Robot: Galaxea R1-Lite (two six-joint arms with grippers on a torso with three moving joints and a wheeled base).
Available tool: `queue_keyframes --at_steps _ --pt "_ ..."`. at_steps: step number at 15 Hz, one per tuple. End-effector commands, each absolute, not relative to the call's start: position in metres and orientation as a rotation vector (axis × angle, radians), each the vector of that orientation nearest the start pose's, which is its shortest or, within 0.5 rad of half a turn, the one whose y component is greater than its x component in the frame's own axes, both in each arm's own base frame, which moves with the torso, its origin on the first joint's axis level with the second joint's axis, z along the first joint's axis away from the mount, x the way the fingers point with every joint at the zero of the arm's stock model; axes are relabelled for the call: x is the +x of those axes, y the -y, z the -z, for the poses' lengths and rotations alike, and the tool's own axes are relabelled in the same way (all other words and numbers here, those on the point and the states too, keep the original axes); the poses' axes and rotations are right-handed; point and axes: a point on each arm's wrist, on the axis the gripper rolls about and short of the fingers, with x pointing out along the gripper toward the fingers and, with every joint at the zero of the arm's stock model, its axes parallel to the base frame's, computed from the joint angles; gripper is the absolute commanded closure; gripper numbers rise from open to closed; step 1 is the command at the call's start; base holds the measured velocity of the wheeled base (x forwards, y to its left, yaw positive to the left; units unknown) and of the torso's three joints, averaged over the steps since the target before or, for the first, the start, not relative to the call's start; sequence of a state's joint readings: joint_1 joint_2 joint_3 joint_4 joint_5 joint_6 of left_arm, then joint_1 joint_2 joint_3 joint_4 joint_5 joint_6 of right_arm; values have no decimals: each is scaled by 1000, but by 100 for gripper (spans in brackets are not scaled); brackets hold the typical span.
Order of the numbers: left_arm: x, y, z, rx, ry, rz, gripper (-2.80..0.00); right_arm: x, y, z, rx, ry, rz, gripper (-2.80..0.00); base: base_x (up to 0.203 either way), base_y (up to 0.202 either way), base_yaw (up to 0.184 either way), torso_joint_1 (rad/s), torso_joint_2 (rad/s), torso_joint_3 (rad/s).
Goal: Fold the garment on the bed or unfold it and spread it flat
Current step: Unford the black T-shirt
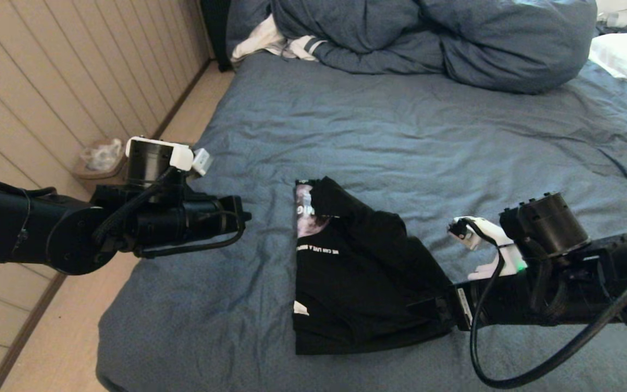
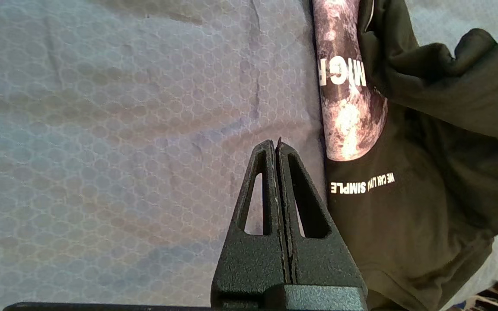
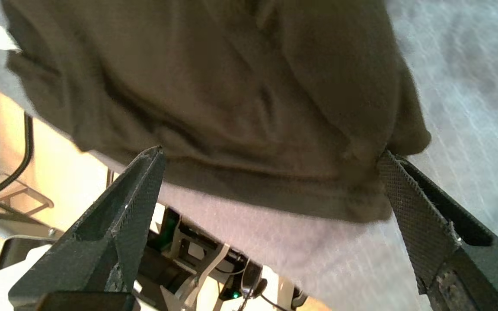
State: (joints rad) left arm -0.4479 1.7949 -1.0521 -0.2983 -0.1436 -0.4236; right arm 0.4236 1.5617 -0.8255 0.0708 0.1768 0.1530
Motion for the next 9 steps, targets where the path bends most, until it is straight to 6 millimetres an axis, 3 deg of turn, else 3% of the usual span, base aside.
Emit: queue_keyframes --at_steps 1,3,4,9 --pt "304 150 -185 -338 -564 476 0 233 -109 -155 38 -875 -498 -280 0 0 0 0 0 0" --pt "304 150 -184 -338 -566 476 0 235 -111 -155 39 -856 -504 -280 0 0 0 0 0 0" --pt "304 150 -184 -338 -566 477 0 235 -111 -156 40 -854 -506 0 0 0 0 0 0 0" --pt "304 150 -184 -336 -566 478 0 231 -113 -166 42 -817 -528 0 0 0 0 0 0 0"
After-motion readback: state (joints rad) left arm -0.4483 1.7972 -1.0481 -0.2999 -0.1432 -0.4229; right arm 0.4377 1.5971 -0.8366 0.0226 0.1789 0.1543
